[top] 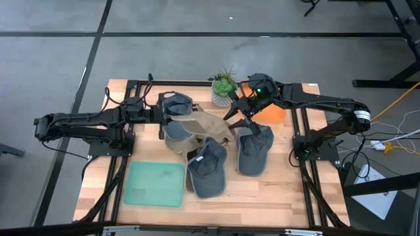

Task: Pick & Place hat
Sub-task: Put the bottom right brown cap into the orange bin

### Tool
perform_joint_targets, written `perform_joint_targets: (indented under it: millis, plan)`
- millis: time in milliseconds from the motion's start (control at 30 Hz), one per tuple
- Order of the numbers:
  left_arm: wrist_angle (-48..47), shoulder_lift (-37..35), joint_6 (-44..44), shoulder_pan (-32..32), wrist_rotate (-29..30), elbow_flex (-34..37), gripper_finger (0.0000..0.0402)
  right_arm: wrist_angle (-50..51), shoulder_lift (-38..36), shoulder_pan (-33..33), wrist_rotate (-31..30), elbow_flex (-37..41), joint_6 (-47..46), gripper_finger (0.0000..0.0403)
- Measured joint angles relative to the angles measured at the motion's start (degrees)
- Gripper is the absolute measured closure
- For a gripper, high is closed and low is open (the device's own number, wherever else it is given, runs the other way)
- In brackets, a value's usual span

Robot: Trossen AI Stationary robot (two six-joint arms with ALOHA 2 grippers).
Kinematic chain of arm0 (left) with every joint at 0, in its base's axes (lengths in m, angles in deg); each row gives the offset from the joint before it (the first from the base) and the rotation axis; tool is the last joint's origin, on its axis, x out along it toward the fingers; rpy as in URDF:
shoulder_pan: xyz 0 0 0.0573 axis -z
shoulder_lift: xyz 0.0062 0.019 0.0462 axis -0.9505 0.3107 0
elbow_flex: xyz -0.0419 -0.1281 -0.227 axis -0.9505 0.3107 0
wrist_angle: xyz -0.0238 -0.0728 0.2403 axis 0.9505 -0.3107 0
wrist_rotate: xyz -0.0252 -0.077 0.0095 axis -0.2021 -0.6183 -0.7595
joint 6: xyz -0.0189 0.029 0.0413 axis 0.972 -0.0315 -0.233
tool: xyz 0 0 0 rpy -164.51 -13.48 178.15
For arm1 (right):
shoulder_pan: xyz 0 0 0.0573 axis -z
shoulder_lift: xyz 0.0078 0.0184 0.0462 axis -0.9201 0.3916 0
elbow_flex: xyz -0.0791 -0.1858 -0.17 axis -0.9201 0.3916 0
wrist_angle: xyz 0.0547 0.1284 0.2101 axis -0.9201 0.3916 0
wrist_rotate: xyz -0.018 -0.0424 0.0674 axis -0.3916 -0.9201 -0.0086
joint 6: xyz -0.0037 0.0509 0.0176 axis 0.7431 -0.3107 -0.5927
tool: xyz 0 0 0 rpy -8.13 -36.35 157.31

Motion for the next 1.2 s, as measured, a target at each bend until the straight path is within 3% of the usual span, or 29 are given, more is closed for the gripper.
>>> perform_joint_targets:
  millis: [367,633,933,1200]
  plan:
    - [0.91,0.02,3.08,0.02,1.02,-0.02,0.0389,-1.03,0.07,-0.07,-2.21,0.0,0.59,0.0394]
    - [0.68,0.02,6.47,0.02,1.87,-0.02,0.0389,-0.98,0.07,-0.07,-16.11,0.0,0.63,0.0399]
    - [-4.29,0.02,11.34,0.04,13.04,-0.07,0.0389,-0.96,-0.15,0.2,-29.78,-0.25,0.48,0.04]
    - [-5.12,0.02,13.28,0.04,15.07,-0.07,0.0388,-5.12,-2.21,0.02,-46.32,-1.03,0.31,0.0401]
